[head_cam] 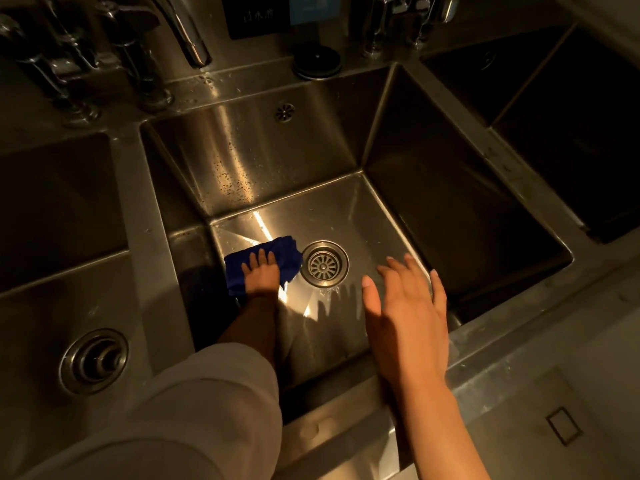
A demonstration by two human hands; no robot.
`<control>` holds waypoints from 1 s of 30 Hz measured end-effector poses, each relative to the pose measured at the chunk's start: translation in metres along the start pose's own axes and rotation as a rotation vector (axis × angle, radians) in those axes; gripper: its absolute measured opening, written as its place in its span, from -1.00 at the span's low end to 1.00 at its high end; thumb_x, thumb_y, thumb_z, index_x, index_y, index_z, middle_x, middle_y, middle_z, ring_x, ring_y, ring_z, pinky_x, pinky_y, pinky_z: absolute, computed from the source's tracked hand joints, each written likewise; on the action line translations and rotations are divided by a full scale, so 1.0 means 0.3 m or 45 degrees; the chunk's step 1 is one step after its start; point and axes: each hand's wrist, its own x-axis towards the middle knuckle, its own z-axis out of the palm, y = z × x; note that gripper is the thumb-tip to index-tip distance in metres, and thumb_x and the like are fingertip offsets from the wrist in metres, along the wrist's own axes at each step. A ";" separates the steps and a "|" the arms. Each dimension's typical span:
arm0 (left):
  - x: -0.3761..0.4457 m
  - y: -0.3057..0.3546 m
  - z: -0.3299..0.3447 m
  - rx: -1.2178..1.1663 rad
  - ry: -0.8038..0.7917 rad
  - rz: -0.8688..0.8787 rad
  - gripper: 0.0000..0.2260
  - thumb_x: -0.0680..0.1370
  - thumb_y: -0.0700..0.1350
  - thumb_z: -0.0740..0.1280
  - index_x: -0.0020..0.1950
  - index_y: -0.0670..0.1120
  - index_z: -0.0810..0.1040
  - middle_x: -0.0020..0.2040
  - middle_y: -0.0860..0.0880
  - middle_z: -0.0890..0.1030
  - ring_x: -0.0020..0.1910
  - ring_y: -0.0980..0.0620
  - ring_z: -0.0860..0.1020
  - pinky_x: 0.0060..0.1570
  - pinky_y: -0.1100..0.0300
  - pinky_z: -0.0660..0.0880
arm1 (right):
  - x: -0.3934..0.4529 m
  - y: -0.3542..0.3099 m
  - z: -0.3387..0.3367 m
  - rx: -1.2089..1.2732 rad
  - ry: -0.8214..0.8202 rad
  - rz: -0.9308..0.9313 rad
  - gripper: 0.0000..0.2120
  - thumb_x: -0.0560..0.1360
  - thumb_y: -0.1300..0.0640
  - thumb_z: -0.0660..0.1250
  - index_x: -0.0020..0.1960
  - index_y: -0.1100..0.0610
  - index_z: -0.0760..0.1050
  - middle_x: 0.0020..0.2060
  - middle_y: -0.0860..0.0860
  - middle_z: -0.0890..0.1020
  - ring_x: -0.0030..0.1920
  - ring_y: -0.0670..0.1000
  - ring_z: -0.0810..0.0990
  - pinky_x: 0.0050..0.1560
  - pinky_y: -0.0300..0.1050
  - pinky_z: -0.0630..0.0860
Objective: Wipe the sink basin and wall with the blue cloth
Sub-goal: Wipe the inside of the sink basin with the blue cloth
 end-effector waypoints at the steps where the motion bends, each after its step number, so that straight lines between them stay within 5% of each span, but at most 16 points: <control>1: 0.012 -0.002 -0.007 -0.007 0.023 0.005 -0.51 0.65 -0.19 0.08 0.56 -0.11 0.03 0.57 -0.13 0.05 0.54 -0.16 0.03 0.48 -0.11 0.07 | 0.000 0.001 0.000 0.008 -0.003 0.003 -0.54 0.56 -0.10 -0.06 0.28 0.09 0.40 0.36 0.02 0.40 0.45 -0.04 0.13 0.42 -0.10 -0.22; 7: 0.073 -0.029 -0.055 -0.027 0.028 0.020 -0.37 0.57 -0.20 0.28 0.56 -0.12 0.05 0.56 -0.15 0.07 0.53 -0.17 0.06 0.48 -0.12 0.10 | 0.001 0.000 0.001 0.053 0.001 0.047 -0.58 0.58 -0.08 -0.01 0.27 0.10 0.41 0.34 0.04 0.42 0.43 -0.02 0.19 0.45 -0.06 -0.10; 30: -0.051 0.011 0.032 -0.086 0.019 -0.049 -0.56 0.68 -0.14 -0.02 0.57 -0.06 0.01 0.58 -0.11 0.01 0.55 -0.16 -0.02 0.48 -0.20 -0.04 | 0.000 -0.001 -0.004 -0.004 0.016 0.096 -0.61 0.56 -0.06 0.05 0.18 0.14 0.50 0.24 0.08 0.53 0.37 0.04 0.35 0.43 0.02 0.10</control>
